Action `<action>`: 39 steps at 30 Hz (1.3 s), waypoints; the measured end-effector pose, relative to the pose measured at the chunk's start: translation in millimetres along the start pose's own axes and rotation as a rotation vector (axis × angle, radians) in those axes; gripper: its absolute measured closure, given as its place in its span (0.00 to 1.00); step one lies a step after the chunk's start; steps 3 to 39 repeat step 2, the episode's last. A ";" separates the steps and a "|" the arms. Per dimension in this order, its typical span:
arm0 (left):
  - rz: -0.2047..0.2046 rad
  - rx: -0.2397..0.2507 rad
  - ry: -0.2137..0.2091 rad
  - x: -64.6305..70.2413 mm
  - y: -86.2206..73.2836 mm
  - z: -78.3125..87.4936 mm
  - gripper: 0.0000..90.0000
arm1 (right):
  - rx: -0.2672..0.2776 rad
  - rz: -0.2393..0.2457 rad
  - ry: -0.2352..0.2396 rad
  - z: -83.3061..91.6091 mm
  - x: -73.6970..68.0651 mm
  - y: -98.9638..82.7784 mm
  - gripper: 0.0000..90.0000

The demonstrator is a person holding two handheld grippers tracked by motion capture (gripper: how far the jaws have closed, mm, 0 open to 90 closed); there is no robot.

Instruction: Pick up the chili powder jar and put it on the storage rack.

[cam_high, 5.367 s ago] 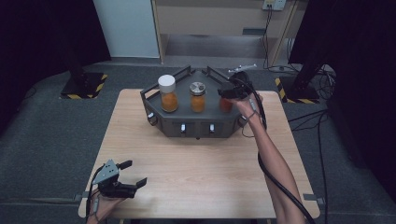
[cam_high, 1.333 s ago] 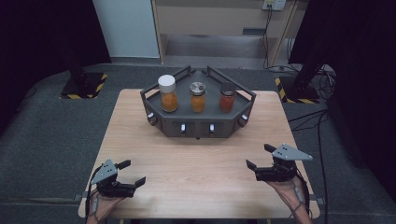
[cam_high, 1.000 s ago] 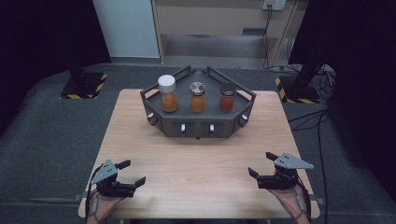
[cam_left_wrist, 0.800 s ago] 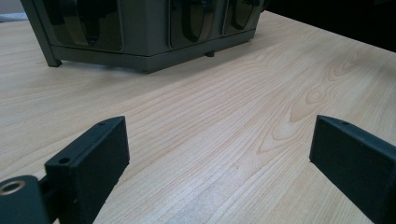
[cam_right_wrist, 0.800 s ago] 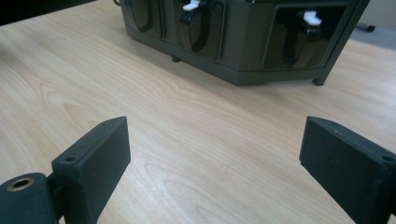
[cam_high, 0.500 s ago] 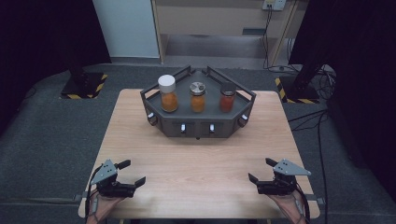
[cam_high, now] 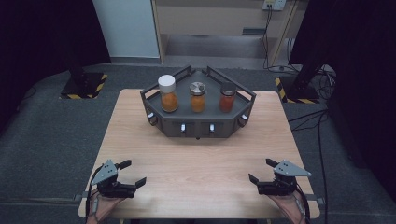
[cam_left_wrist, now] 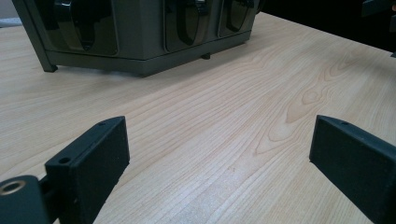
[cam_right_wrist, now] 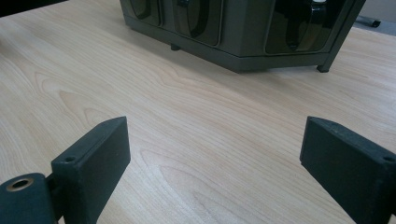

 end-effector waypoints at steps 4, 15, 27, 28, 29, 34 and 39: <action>0.000 0.000 0.001 0.0 0.0 0.0 0.04 | -0.004 0.000 0.001 -0.4 -0.3 0.2 0.09; 0.000 0.000 0.001 0.0 0.0 0.0 0.04 | -0.004 0.000 0.001 -0.4 -0.3 0.2 0.09; 0.000 0.000 0.001 0.0 0.0 0.0 0.04 | -0.004 0.000 0.001 -0.4 -0.3 0.2 0.09; 0.000 0.000 0.001 0.0 0.0 0.0 0.04 | -0.004 0.000 0.001 -0.4 -0.3 0.2 0.09; 0.000 0.000 0.001 0.0 0.0 0.0 0.04 | -0.004 0.000 0.001 -0.4 -0.3 0.2 0.09; 0.000 0.000 0.001 0.0 0.0 0.0 0.04 | -0.004 0.000 0.001 -0.4 -0.3 0.2 0.09; 0.000 0.000 0.001 0.0 0.0 0.0 0.04 | -0.004 0.000 0.001 -0.4 -0.3 0.2 0.09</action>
Point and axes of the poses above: each handheld gripper's, and its own axes: z roughly backward along the jaws, y roughly out of its top, x roughly to its right, the point moved 7 cm from there along -z, roughly forward along the jaws, and after that the axes turned 7 degrees about -y, right-handed, at the moved point
